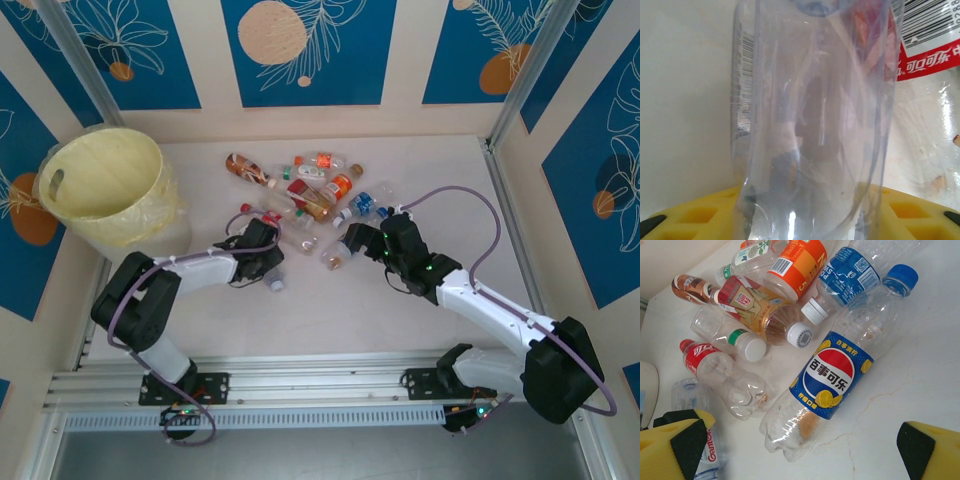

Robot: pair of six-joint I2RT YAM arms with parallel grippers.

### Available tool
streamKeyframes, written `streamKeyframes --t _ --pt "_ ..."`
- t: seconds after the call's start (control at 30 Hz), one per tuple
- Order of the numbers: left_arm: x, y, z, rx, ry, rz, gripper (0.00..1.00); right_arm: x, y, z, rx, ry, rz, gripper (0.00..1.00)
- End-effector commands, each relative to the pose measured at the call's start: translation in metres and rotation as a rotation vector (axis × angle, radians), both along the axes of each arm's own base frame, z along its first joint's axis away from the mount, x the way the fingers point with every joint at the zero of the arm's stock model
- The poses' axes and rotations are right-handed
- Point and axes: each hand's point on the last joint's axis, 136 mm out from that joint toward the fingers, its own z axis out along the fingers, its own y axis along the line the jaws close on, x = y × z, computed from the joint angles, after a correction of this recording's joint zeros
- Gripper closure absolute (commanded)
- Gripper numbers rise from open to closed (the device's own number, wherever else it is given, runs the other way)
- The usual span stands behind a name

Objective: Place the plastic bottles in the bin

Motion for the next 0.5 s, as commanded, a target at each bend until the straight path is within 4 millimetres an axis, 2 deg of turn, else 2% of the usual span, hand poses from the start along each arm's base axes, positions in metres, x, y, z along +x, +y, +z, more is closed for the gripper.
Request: streamKeyframes --t 0.0,0.27,0.47 --pt "0.008 0.007 0.002 0.057 -0.081 -0.052 0.5 0.001 -0.007 0.005 -0.002 -0.032 -0.022 0.01" --pt "0.009 0.003 0.014 0.06 -0.13 -0.119 0.59 0.002 -0.006 0.007 0.002 -0.041 -0.015 0.0" --pt "0.012 -0.009 0.025 0.034 -0.174 -0.201 0.66 0.0 -0.005 0.011 0.024 -0.064 -0.004 0.0"
